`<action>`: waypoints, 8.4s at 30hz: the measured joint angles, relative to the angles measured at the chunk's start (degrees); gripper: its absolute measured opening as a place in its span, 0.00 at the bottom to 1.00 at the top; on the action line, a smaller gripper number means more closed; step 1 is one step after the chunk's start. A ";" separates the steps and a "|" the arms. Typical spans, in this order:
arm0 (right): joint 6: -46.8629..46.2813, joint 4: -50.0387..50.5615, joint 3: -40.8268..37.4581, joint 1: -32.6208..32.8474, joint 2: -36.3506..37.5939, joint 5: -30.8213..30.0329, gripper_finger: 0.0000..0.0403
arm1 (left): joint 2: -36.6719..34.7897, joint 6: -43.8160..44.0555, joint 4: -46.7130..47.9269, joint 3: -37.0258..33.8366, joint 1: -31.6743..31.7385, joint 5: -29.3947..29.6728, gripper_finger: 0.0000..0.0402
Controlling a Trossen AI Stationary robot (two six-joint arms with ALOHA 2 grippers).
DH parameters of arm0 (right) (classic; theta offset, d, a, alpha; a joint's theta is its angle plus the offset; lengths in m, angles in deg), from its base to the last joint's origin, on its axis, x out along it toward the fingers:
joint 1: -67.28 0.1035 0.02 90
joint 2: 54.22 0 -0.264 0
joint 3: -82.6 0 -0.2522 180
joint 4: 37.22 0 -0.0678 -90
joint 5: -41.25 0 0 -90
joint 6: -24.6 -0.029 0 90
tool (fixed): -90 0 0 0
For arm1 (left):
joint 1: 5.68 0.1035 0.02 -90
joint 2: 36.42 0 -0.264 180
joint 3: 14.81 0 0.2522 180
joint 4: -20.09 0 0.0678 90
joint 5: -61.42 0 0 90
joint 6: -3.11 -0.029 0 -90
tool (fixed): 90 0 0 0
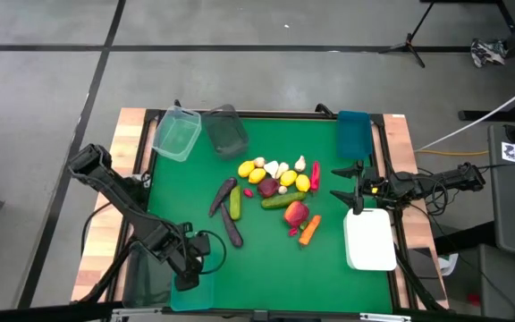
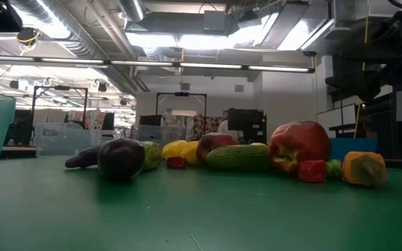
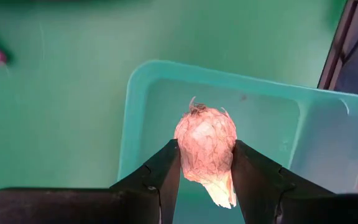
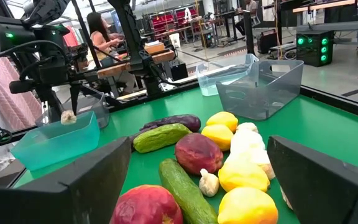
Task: Sort produce into baskets
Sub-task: Put the garlic into the green bin, then put the eggplant into the bottom black bin
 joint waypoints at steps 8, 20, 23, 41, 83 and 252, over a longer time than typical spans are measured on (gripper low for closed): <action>0.00 -0.07 0.00 0.00 0.01 0.00 0.93 | -0.02 0.54 -0.90 0.00 0.00 0.34 0.32; 0.00 -0.15 0.00 0.00 0.00 0.01 0.93 | -0.02 6.10 -0.20 -0.02 0.72 -1.46 0.32; 0.00 -0.15 0.00 0.00 0.00 0.01 0.93 | -0.02 6.69 -0.24 -0.02 0.76 -2.28 0.34; 0.00 -0.17 0.00 0.00 0.02 0.02 0.93 | -0.02 12.06 1.58 -0.02 5.42 2.79 0.60; 0.00 0.11 0.02 0.02 0.00 0.04 0.93 | 0.94 -5.92 -4.68 -11.13 40.43 9.06 0.58; 0.19 -0.09 0.00 0.00 0.02 -0.02 0.93 | -4.63 68.69 -11.14 -17.44 -18.43 -8.97 0.55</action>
